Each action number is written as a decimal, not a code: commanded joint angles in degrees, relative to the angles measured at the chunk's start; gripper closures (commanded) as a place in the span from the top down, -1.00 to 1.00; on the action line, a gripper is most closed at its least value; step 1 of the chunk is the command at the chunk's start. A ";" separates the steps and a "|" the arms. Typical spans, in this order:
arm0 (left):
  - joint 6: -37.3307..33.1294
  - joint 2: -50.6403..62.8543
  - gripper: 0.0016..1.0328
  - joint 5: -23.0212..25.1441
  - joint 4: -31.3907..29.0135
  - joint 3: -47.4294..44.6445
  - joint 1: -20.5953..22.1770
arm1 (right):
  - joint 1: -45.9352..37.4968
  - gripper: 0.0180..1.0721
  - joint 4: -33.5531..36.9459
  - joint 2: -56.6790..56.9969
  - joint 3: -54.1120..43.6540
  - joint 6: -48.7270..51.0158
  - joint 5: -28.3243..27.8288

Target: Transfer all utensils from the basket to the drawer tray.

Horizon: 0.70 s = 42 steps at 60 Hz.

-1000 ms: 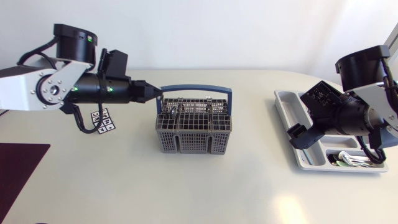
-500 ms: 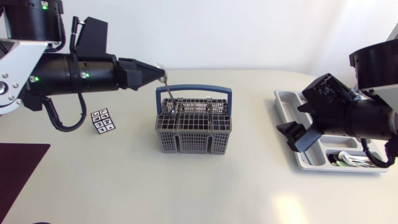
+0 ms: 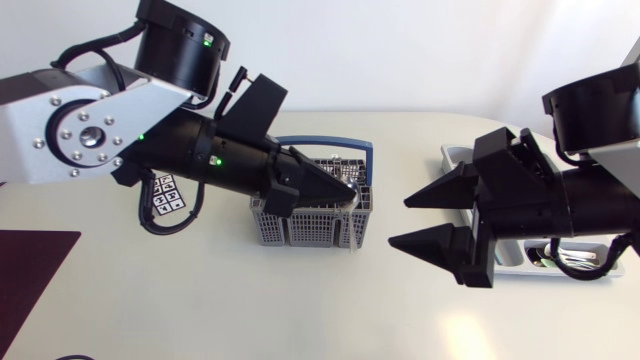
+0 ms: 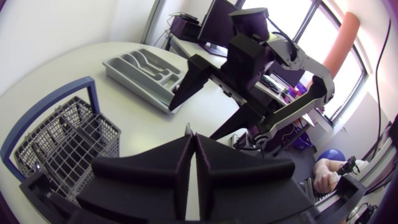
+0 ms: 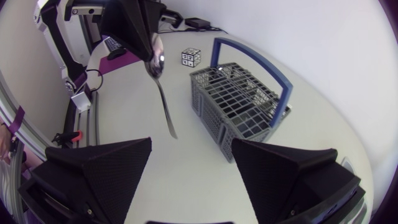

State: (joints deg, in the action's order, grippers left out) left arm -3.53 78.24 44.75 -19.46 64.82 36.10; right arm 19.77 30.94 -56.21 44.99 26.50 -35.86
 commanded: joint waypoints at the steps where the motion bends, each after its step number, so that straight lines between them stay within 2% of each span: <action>1: -1.22 1.74 -0.89 1.74 -0.84 2.77 1.61 | 1.85 0.66 -1.32 -0.92 -1.14 -1.54 -2.46; 5: -1.22 2.53 -0.89 4.47 -1.81 3.91 1.70 | 2.47 0.56 -2.64 -1.10 -1.75 -1.72 -4.31; 10: -1.22 3.41 -0.89 5.52 -2.77 5.14 1.96 | 2.82 0.42 -4.66 -1.54 -2.63 -1.89 -6.07; 26: -1.22 4.56 -0.89 6.31 -3.12 5.76 2.49 | 4.31 -0.08 -6.86 -2.07 -3.86 -1.63 -9.06; 42: -1.22 4.73 -0.89 6.49 -3.12 5.67 2.49 | 4.49 -0.69 -8.00 -3.38 -3.51 -1.72 -9.14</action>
State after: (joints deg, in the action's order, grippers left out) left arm -3.95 82.04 50.22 -22.28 68.71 38.17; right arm 23.70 23.73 -58.46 42.63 25.67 -44.60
